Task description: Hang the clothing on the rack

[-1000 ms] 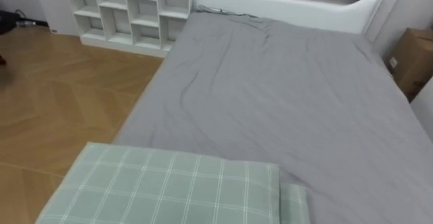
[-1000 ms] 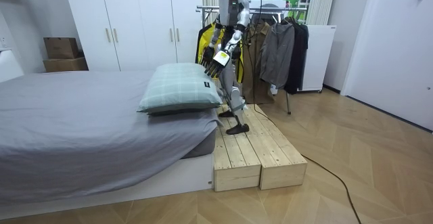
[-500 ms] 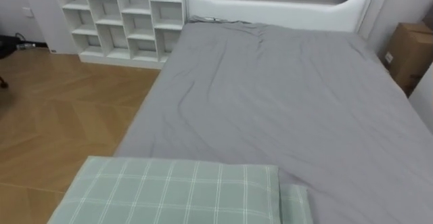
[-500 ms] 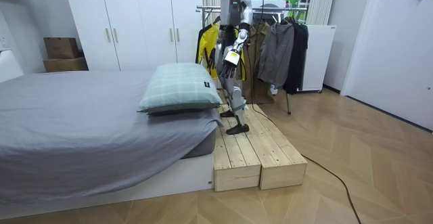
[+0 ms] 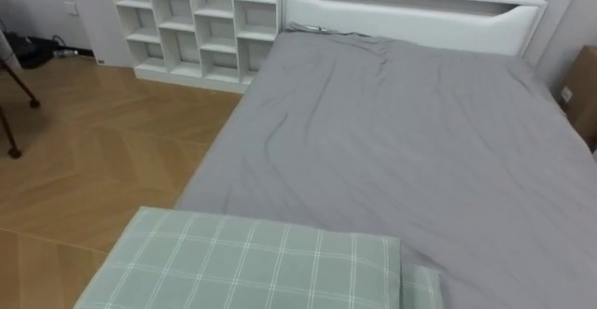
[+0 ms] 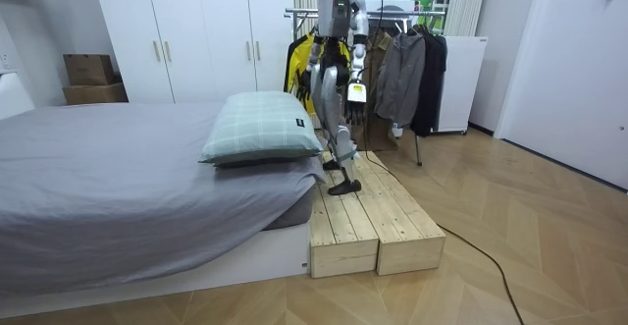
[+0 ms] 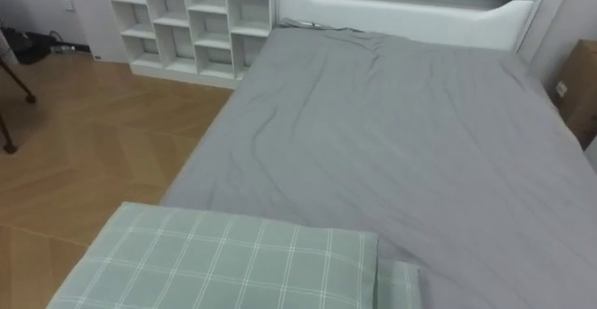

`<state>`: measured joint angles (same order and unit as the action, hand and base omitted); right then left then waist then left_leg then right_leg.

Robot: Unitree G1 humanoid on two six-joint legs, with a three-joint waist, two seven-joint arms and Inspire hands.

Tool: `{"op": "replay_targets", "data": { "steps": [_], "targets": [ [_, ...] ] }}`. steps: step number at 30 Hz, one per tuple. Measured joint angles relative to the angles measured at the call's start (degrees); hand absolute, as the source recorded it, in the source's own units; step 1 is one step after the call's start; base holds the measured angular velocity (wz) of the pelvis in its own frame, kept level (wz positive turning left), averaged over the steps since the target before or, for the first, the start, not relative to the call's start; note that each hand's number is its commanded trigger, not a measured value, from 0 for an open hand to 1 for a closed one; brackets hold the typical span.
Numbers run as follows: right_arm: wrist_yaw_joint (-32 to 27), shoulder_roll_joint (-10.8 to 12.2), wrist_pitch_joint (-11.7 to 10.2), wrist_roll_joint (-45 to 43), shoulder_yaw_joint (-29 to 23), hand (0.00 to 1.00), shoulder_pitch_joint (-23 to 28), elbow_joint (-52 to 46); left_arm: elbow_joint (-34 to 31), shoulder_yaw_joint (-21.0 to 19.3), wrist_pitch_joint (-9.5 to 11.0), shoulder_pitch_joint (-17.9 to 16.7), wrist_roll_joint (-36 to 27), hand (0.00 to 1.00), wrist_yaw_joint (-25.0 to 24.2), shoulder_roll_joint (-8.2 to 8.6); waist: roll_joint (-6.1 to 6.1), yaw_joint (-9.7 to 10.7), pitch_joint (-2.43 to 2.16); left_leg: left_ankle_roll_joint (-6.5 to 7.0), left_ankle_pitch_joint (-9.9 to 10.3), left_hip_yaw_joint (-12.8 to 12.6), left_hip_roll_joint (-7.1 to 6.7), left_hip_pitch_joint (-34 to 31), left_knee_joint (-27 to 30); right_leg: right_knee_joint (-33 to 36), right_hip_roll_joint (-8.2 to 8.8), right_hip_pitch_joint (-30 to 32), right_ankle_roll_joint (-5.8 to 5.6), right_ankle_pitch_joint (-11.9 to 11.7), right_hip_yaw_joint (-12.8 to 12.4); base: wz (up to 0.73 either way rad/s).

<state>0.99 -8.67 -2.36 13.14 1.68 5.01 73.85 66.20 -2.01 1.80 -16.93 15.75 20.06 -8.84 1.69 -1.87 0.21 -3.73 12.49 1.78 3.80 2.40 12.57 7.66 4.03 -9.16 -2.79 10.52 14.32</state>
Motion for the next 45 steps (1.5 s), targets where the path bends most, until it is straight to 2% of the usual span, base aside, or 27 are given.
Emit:
{"op": "replay_targets", "data": {
  "steps": [6,13,17,20,22,31,36,45],
  "targets": [
    [1.21,0.26,-0.02,0.81,1.59,0.00,-0.14,0.38,0.47,-0.01,-2.67,1.72,-0.53,0.00,-6.75,1.13,0.33,0.03,0.28,0.00,0.00,0.01,-0.02,-0.05,0.21,-0.06,0.00,-0.14,-0.04,0.03,-0.17,0.00],
    [1.71,0.57,0.04,0.52,1.71,0.00,-0.21,0.39,0.23,0.01,-4.29,4.71,-0.45,0.00,-11.54,1.24,0.56,0.48,0.32,0.00,0.00,-0.06,-0.20,-1.17,1.09,-1.02,0.02,0.12,-0.09,0.08,-0.25,0.01],
    [2.44,0.59,0.04,0.19,1.65,0.00,-0.36,0.42,0.26,0.01,-4.30,5.38,-0.37,0.00,-12.16,1.20,0.71,1.23,0.32,0.00,0.00,-0.35,-0.23,-1.22,1.14,-1.03,0.08,0.13,-0.12,0.13,-0.32,0.00],
    [2.97,0.59,0.15,0.00,1.55,0.00,-0.43,0.44,0.47,-0.03,-4.43,5.21,0.12,0.00,-12.45,1.19,0.62,1.66,0.21,0.01,-0.01,-1.50,-0.24,-1.10,1.16,-1.03,0.27,0.14,-0.20,0.23,-0.46,-0.02],
    [2.98,0.62,0.70,-0.01,1.44,0.00,-0.45,0.39,0.52,-0.08,-5.31,4.94,0.16,0.00,-12.94,1.17,0.56,1.73,0.15,0.02,-0.01,-1.78,-0.31,-0.78,1.24,-1.00,0.29,0.06,-0.20,0.23,-1.55,-0.08],
    [2.94,0.74,1.20,0.00,1.37,0.00,-0.43,0.25,0.72,-0.06,-7.10,4.87,0.14,0.00,-13.90,1.24,0.51,2.26,0.08,0.03,0.00,-1.90,-0.32,-0.79,1.22,-0.69,0.29,-0.09,-0.17,0.21,-1.67,0.00],
    [2.87,0.76,1.92,-0.04,1.30,0.00,-0.37,-0.16,0.74,-0.02,-8.97,4.75,0.13,0.00,-15.88,1.38,0.41,2.83,0.11,0.04,0.01,-1.95,-0.27,-0.73,1.22,0.02,0.31,0.06,-0.18,0.21,-1.64,0.01],
    [2.87,0.74,3.23,-0.03,1.25,0.00,-0.42,-0.41,0.73,0.18,-9.88,4.83,0.11,0.00,-16.94,1.43,0.13,3.19,0.14,0.16,0.13,-2.05,-0.26,-0.70,0.96,0.13,0.31,0.10,-0.18,0.21,-1.56,0.01]
  ]
}}
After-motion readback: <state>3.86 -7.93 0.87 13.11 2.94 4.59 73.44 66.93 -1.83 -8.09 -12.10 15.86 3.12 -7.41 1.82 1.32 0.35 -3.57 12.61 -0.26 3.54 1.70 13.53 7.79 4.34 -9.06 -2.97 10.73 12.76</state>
